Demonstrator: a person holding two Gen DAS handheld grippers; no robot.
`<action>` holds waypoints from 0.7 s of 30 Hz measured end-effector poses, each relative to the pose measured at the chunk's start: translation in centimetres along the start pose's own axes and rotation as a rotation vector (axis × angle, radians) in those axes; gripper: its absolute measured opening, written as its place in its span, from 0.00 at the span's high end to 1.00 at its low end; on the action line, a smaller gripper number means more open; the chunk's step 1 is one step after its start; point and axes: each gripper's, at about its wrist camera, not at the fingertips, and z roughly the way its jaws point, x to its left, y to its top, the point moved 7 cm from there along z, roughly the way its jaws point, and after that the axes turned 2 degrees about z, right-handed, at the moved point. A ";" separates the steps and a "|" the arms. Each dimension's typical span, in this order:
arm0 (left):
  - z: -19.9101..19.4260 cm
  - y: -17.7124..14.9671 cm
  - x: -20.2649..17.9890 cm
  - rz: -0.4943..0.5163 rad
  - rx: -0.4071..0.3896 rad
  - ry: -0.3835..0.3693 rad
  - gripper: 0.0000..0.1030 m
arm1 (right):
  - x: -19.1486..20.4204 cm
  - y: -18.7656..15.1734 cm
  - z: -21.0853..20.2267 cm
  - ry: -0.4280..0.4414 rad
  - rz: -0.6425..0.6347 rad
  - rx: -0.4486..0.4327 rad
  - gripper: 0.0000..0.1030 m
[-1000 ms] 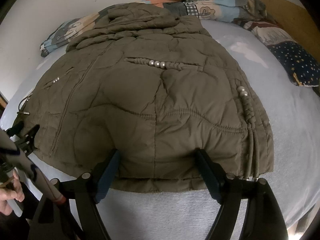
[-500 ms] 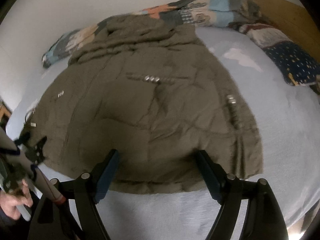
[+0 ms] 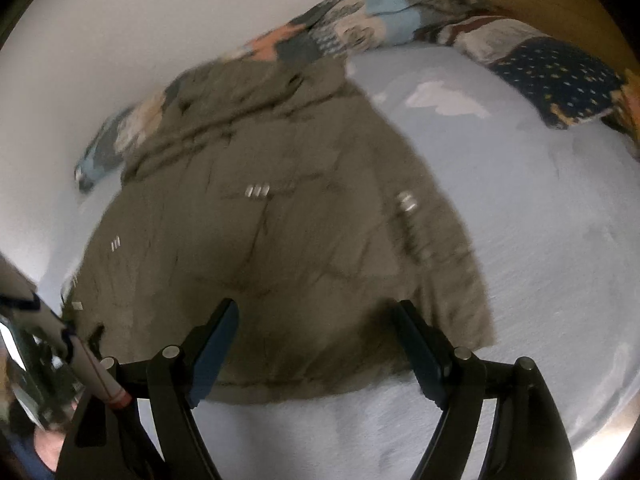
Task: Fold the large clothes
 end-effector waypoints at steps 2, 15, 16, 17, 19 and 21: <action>-0.2 0.1 0.1 0.000 0.001 -0.005 0.22 | -1.3 0.7 -0.6 -0.010 0.056 -0.029 0.19; -3.0 2.0 11.9 -0.378 0.002 -0.043 0.22 | -9.2 1.8 -3.7 -0.037 0.364 -0.115 0.19; -2.6 1.6 12.9 -0.421 0.022 -0.050 0.22 | -9.7 1.8 -3.8 -0.032 0.387 -0.117 0.19; -2.0 1.1 13.9 -0.475 0.049 -0.064 0.22 | -10.1 1.8 -3.8 -0.030 0.404 -0.118 0.19; -0.7 0.0 15.5 -0.568 0.109 -0.096 0.22 | -10.8 1.5 -4.0 -0.026 0.439 -0.118 0.19; 0.8 -1.6 16.3 -0.656 0.176 -0.141 0.22 | -11.2 1.2 -3.8 -0.016 0.466 -0.111 0.19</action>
